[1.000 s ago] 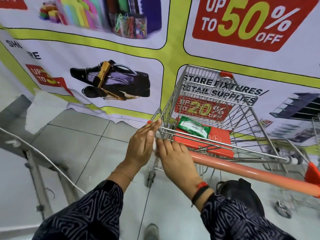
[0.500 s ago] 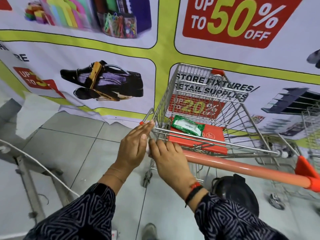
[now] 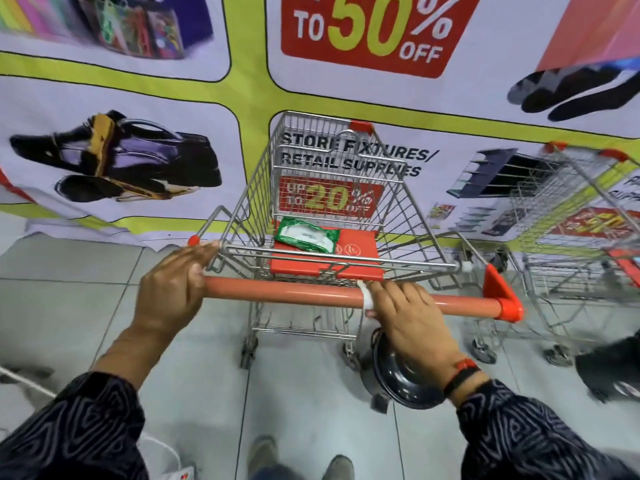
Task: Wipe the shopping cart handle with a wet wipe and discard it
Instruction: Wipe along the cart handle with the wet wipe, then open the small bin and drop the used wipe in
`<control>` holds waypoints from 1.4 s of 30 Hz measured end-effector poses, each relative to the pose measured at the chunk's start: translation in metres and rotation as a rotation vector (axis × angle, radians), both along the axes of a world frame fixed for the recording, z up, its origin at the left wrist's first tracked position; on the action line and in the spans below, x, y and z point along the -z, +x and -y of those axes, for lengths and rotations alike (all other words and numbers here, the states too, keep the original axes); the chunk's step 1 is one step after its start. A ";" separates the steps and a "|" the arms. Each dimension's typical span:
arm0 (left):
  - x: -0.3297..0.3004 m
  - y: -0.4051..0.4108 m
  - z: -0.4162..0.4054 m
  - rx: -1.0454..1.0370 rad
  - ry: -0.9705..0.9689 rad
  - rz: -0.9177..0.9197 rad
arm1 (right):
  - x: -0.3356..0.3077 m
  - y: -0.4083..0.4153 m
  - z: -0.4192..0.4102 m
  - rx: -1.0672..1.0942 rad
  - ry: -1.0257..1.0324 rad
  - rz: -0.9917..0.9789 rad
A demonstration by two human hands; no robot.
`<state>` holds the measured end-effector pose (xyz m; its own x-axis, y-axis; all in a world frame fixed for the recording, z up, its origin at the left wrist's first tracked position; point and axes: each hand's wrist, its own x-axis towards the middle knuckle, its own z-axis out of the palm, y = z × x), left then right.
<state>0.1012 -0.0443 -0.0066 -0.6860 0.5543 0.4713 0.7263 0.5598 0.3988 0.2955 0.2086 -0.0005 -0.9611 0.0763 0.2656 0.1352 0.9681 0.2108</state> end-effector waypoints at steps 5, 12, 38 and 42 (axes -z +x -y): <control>0.000 0.000 -0.003 0.002 -0.005 0.003 | 0.003 0.035 -0.045 0.045 0.055 0.036; -0.003 0.004 -0.004 -0.050 -0.021 0.038 | -0.003 0.062 -0.082 0.057 0.006 0.040; -0.051 0.153 -0.261 0.566 -0.218 0.006 | 0.009 0.105 -0.115 0.464 -2.160 -1.120; -0.041 0.195 -0.326 0.762 -0.357 -0.042 | 0.029 0.153 -0.131 0.682 -2.445 -1.296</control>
<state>0.2966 0.2815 0.0347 -0.0497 0.9791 0.1971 0.9669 -0.0023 0.2552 0.4480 0.3393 -0.0296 -0.3757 0.7669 -0.5204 -0.4949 -0.6407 -0.5870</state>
